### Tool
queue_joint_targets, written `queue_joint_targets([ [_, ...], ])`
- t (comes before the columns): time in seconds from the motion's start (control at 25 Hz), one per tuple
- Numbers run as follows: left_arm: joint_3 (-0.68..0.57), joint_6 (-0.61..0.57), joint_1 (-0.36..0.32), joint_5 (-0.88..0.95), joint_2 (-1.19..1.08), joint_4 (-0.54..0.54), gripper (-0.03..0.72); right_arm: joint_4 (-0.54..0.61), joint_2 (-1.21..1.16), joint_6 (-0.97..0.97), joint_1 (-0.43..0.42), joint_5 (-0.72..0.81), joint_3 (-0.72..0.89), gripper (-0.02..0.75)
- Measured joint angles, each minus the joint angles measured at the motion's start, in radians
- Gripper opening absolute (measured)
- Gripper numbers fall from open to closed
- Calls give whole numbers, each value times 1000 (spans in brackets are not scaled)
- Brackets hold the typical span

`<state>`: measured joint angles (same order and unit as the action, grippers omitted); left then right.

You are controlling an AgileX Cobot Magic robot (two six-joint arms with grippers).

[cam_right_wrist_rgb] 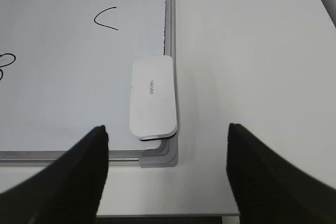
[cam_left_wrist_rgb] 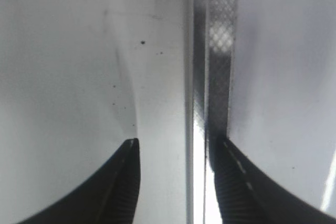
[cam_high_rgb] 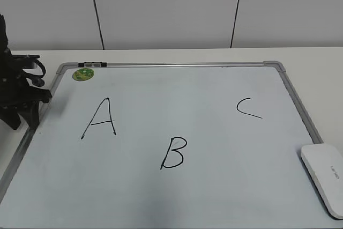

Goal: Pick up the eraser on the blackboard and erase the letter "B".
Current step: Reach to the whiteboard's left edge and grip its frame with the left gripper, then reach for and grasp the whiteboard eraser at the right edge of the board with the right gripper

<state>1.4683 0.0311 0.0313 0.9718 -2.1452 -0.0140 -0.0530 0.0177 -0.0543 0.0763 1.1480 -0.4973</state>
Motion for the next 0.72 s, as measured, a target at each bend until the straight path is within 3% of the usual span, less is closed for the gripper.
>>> queue_joint_targets([
  [0.2,1,0,1,3,0,-20,158,0,0,0,0,0,0,521],
  [0.32,1,0,1,3,0,-25,73,0,0,0,0,0,0,520],
  [0.72,1,2,1,3,0,-27,53,0,0,0,0,0,0,521],
])
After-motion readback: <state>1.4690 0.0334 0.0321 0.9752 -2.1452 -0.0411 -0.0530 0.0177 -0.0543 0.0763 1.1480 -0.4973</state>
